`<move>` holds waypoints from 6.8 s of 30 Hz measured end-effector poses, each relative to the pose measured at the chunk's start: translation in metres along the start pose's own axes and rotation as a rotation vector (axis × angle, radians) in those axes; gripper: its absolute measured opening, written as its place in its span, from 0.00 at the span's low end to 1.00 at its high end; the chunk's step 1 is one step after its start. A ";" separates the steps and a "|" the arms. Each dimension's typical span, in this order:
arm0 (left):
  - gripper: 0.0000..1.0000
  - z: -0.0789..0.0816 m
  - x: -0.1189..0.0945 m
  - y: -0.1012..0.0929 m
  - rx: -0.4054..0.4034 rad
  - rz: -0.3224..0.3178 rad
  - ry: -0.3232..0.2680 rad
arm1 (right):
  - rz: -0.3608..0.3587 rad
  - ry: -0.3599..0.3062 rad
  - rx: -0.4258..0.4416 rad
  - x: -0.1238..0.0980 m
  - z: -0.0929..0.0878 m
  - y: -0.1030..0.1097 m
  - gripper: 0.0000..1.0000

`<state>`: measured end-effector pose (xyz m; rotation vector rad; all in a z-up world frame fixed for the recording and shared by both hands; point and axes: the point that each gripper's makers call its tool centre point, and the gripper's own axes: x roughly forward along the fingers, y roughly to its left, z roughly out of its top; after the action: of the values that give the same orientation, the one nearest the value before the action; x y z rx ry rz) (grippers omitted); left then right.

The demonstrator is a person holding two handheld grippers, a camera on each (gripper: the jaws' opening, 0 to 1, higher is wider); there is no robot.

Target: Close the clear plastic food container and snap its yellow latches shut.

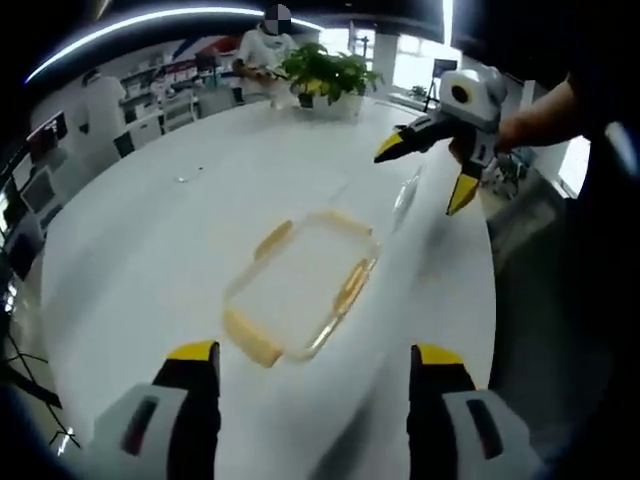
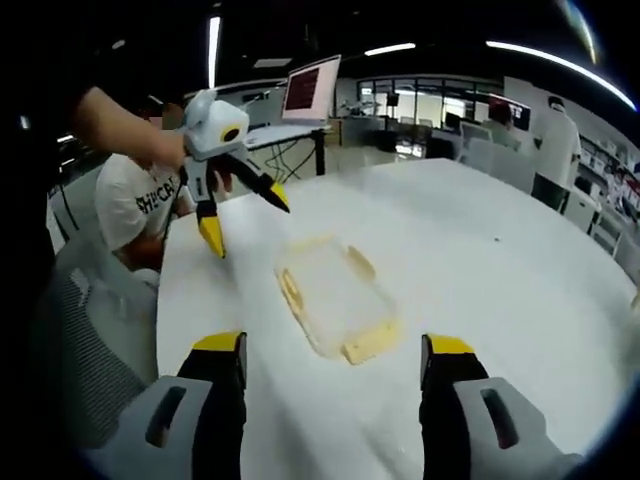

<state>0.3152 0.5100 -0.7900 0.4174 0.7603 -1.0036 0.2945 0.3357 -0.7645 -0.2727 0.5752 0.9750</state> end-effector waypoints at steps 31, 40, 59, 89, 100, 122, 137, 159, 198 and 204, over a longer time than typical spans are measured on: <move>0.69 -0.008 0.028 0.032 0.196 -0.076 0.140 | 0.086 0.157 -0.126 0.036 -0.010 -0.020 0.63; 0.67 -0.006 0.038 0.040 0.273 -0.099 0.184 | 0.136 0.230 -0.219 0.052 -0.013 -0.027 0.62; 0.60 -0.014 0.051 0.049 0.407 -0.155 0.267 | 0.229 0.416 -0.353 0.068 -0.037 -0.036 0.52; 0.34 -0.017 0.059 0.038 0.494 -0.260 0.333 | 0.310 0.575 -0.460 0.078 -0.047 -0.037 0.38; 0.35 -0.019 0.060 0.041 0.492 -0.264 0.345 | 0.301 0.612 -0.463 0.078 -0.048 -0.038 0.38; 0.33 0.001 0.046 0.032 0.479 -0.238 0.321 | 0.313 0.541 -0.457 0.062 -0.041 -0.042 0.36; 0.33 0.013 0.014 0.032 0.448 -0.208 0.318 | 0.326 0.514 -0.496 0.047 -0.003 -0.033 0.36; 0.33 0.051 0.000 0.017 0.478 -0.182 0.298 | 0.291 0.506 -0.515 0.013 0.010 -0.039 0.36; 0.33 0.112 0.061 -0.036 0.492 -0.202 0.320 | 0.272 0.486 -0.483 -0.060 -0.044 -0.087 0.36; 0.33 0.119 0.074 -0.042 0.489 -0.204 0.321 | 0.275 0.485 -0.485 -0.068 -0.050 -0.096 0.36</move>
<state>0.3468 0.3701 -0.7628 0.9547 0.8528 -1.3369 0.3288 0.2131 -0.7702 -0.8981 0.8260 1.3219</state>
